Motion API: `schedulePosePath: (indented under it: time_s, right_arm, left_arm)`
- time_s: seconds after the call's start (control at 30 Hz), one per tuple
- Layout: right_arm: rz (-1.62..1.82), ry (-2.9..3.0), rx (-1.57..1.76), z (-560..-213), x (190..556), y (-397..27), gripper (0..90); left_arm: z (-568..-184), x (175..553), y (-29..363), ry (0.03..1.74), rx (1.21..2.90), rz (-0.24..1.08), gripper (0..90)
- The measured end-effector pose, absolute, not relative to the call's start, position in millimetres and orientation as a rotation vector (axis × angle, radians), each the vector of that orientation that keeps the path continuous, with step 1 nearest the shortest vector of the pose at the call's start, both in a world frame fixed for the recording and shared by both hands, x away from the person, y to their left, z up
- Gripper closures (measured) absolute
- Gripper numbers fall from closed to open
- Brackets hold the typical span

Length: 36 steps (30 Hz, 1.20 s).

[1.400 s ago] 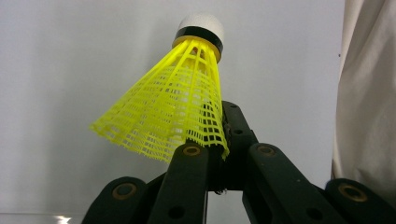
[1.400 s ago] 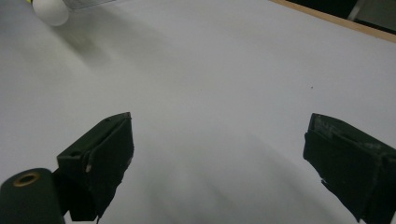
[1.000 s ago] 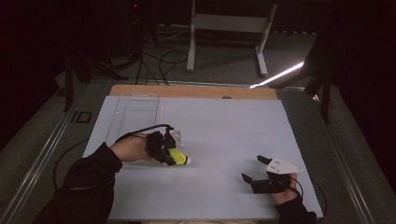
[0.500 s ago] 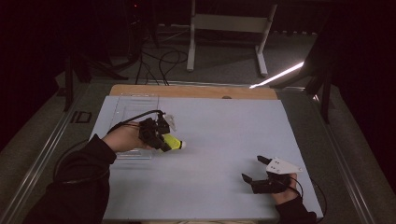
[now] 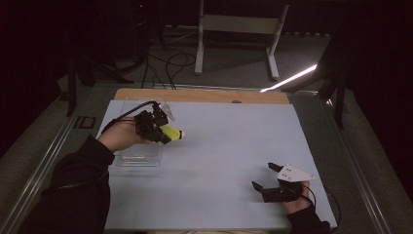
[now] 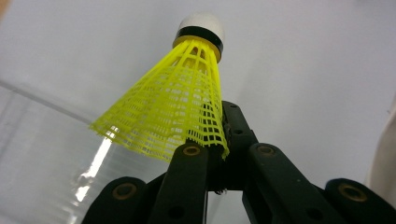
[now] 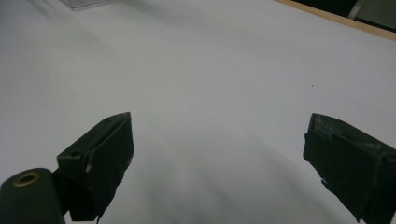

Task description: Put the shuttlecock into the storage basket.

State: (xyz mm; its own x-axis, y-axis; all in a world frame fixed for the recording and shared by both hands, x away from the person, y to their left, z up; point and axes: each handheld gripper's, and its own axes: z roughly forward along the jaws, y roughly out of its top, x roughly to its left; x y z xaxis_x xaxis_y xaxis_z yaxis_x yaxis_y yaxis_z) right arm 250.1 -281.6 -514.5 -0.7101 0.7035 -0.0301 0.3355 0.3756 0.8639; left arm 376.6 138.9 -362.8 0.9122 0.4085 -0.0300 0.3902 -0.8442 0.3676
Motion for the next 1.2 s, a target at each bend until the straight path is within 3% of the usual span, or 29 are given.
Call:
schedulePosePath:
  time_s: [0.4,1.2]
  right_arm:
    - [1.272,2.247,0.902,-515,250,-282,8.6]
    - [1.271,2.247,0.902,-515,250,-282,8.6]
  left_arm:
    - [-357,381,168,0.713,2.67,0.14,89.8]
    - [-384,388,199,0.945,2.553,0.216,89.7]
